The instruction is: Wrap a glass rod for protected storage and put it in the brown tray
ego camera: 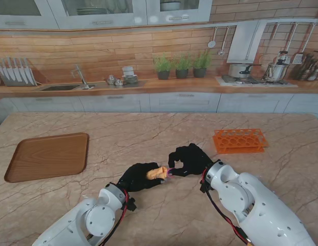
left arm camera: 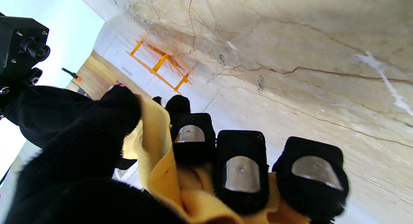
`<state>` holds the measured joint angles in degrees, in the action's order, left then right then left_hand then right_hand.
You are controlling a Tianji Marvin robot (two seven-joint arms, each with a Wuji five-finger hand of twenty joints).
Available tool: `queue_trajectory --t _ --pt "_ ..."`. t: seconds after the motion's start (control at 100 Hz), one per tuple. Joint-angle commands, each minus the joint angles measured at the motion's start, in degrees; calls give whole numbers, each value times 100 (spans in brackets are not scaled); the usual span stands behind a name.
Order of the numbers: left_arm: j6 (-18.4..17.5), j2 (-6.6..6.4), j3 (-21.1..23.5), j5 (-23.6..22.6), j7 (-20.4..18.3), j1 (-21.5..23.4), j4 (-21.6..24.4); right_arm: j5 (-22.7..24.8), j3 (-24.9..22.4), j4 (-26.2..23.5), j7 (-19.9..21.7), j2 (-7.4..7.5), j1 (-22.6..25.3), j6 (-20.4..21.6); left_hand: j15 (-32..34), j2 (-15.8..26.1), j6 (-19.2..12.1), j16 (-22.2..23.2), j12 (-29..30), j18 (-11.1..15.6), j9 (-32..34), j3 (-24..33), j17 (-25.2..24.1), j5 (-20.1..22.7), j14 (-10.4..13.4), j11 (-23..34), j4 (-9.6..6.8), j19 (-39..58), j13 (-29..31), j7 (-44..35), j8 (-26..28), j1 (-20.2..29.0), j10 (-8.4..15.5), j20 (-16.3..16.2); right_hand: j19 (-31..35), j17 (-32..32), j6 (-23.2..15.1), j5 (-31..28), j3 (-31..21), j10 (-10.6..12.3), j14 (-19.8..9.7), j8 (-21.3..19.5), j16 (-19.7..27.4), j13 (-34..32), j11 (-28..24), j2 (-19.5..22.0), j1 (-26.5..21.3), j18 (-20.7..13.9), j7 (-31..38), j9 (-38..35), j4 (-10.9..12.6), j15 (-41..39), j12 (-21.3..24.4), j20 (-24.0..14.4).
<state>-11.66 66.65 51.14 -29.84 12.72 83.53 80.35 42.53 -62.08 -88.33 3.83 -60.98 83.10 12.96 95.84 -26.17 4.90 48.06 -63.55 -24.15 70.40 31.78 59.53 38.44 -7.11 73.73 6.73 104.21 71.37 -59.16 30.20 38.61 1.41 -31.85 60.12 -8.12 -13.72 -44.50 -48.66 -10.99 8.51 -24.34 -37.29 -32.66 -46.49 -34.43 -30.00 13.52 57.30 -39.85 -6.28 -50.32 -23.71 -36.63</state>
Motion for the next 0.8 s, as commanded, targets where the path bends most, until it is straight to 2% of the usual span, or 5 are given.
queue_trajectory --t 0.0,0.05,0.23,0.56,0.79 --pt "-9 33 -21 -4 34 39 -3 -9 48 10 24 -26 -21 1 474 -148 25 2 -53 40 248 117 151 141 178 366 -72 1119 143 136 195 -447 359 85 -68 20 -170 -247 107 -69 38 101 -71 -73 56 304 -228 11 103 -221 -230 12 -51 -163" --pt "24 39 -34 -48 87 38 -10 -60 71 21 54 -27 -41 4 471 -111 71 0 -59 40 240 163 150 212 182 368 -232 1124 143 252 498 -750 378 98 -70 19 -116 -298 131 -66 36 142 -70 -83 67 344 -305 12 100 -292 -243 12 -48 -167" --pt "264 74 -70 -223 336 53 -9 -161 120 58 109 -26 -91 84 247 10 113 -59 -83 -42 107 -570 -136 269 166 328 -203 877 144 194 838 -1041 357 24 -70 -17 -92 -527 170 76 -15 68 -65 -186 22 365 -574 17 199 -763 -433 7 -63 -181" --pt "678 10 -101 -306 62 70 179 -203 205 130 127 -23 -160 185 -674 222 160 47 -9 -424 -276 -1518 -1228 108 -347 -87 -237 -212 -281 506 896 -808 111 -667 -83 -57 -60 -734 7 190 -17 125 -52 -308 92 235 -536 33 146 -1287 -504 16 -43 -196" --pt "807 -12 -109 -247 -109 66 275 -233 256 154 161 -23 -187 142 -2105 -256 474 -619 1454 -725 -147 -586 -1699 336 -1371 -1543 -117 -1156 -463 688 555 -983 -668 -917 -93 -52 -54 -716 8 176 -21 111 -53 -298 115 276 -531 34 140 -1284 -515 19 -47 -198"
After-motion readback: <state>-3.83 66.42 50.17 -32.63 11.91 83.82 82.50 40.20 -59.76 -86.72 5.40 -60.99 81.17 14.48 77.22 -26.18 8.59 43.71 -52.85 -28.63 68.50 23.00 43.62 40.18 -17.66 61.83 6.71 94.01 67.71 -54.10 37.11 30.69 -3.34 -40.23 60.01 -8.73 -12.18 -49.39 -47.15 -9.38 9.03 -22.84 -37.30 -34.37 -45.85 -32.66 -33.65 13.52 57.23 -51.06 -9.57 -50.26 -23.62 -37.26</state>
